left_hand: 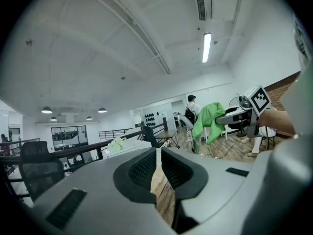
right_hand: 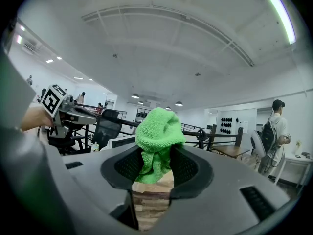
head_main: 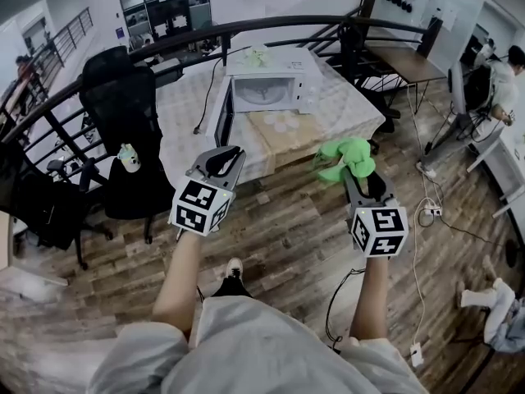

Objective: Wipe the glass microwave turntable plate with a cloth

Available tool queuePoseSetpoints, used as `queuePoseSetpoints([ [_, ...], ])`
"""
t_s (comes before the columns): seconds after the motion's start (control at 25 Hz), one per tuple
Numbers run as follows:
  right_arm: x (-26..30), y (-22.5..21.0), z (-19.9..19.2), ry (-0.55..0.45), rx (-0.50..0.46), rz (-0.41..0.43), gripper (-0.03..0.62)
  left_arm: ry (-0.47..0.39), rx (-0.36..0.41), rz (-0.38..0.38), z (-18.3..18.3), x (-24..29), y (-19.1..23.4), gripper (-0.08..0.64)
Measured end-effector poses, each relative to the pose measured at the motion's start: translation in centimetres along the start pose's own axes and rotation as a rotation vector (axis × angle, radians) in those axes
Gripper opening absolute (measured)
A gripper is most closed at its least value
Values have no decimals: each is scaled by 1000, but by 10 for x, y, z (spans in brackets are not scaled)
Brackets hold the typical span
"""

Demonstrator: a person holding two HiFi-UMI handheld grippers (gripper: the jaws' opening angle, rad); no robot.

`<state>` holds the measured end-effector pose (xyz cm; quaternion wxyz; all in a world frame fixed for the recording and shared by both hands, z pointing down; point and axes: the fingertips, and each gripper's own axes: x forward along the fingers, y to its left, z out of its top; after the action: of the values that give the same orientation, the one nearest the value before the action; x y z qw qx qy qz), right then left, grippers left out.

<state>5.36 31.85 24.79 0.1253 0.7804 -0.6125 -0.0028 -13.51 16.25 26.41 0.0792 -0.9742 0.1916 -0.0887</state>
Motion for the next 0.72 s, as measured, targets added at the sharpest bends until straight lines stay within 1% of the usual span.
queuePoseSetpoints([
  [0.16, 22, -18, -8, 7, 6, 3, 170, 3, -8, 2, -3, 29, 8, 46],
  [0.36, 70, -42, -12, 21, -11, -12, 170, 0, -26, -12, -14, 86, 35, 46],
  [0.52, 126, -62, -13, 44, -27, -21, 172, 0, -40, -15, -22, 141, 73, 46],
  [0.72, 212, -81, -1, 68, -22, -24, 172, 2, -58, -18, -24, 210, 127, 46],
])
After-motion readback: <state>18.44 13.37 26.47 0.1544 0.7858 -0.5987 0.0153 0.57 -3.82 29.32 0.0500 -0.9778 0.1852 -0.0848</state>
